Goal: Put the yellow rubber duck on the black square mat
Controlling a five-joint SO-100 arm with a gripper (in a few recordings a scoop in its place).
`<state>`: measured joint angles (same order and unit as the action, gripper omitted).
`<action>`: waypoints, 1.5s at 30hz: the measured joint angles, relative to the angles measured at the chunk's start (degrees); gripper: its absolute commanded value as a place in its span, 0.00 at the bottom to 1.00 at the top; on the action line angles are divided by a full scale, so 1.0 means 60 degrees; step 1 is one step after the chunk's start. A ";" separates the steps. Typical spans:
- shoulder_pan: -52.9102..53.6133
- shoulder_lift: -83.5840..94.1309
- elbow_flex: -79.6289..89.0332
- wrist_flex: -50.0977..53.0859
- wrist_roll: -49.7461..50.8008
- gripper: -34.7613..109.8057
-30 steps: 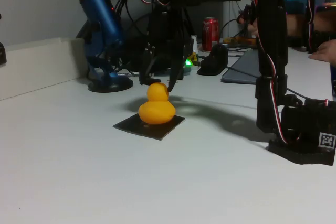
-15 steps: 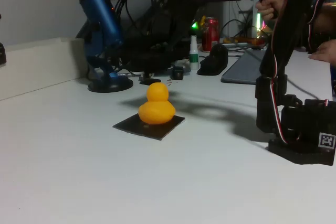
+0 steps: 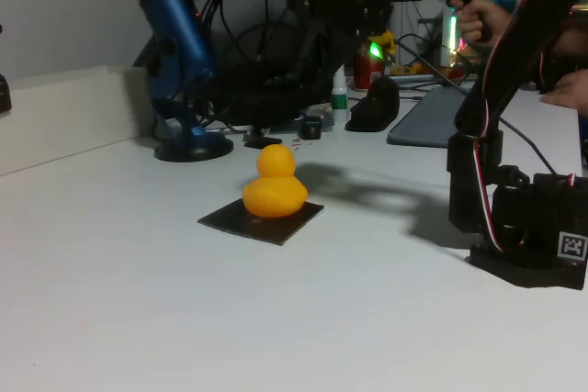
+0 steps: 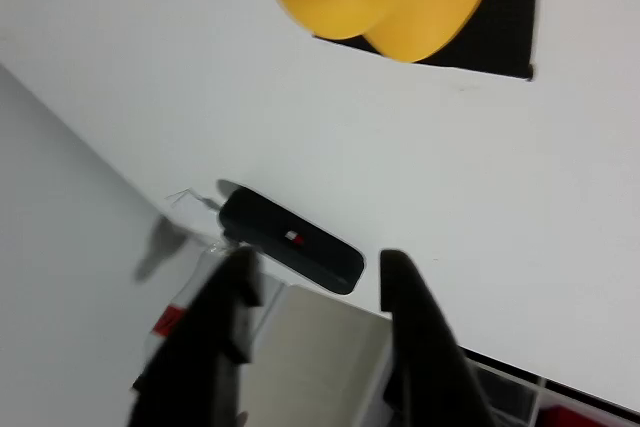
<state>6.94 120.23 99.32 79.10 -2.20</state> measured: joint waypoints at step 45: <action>-0.1479 0.8525 1.1133 -0.5610 0.0015 0.28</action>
<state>-1.93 171.39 166.11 45.44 -2.11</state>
